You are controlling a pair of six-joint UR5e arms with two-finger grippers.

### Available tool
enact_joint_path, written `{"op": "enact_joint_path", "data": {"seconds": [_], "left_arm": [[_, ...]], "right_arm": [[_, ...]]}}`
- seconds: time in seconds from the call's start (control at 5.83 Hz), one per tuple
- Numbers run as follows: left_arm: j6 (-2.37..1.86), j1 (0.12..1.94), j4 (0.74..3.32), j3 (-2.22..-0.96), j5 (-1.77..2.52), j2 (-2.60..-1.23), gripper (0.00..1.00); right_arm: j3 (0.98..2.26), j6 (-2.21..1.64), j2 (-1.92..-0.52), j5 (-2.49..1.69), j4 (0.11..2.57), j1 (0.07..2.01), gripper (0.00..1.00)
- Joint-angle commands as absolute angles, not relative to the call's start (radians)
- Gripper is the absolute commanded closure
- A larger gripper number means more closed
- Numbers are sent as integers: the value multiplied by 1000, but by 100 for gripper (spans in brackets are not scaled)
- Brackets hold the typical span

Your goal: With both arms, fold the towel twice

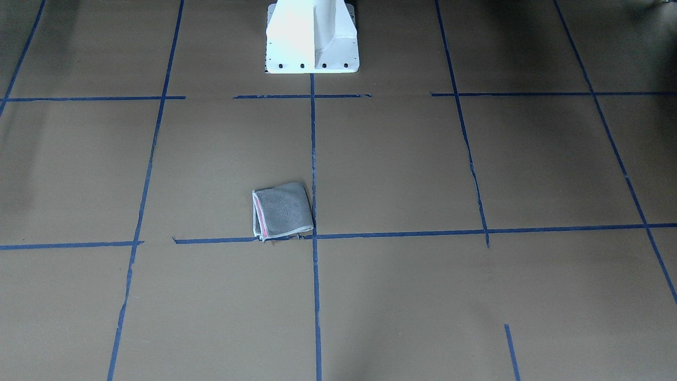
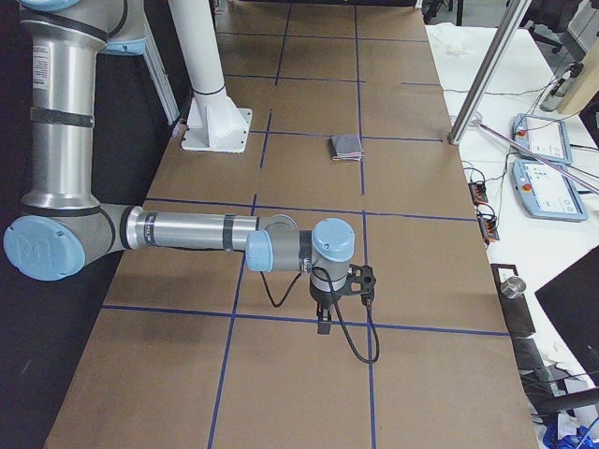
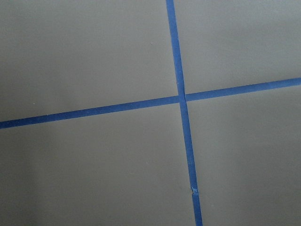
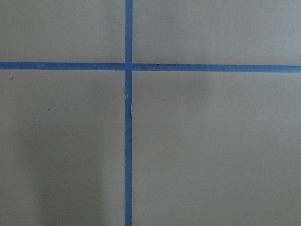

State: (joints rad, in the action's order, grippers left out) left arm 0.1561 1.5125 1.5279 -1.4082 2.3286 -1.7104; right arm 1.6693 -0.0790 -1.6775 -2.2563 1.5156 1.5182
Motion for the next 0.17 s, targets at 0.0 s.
{"op": "enact_joint_path", "data": {"seconds": [0.0], "left_arm": [[156,1513,1528,-1410,2329,-1710,0]], "right_arm": [[1674,-80,-1678,-2261,1517,1517,0]]}}
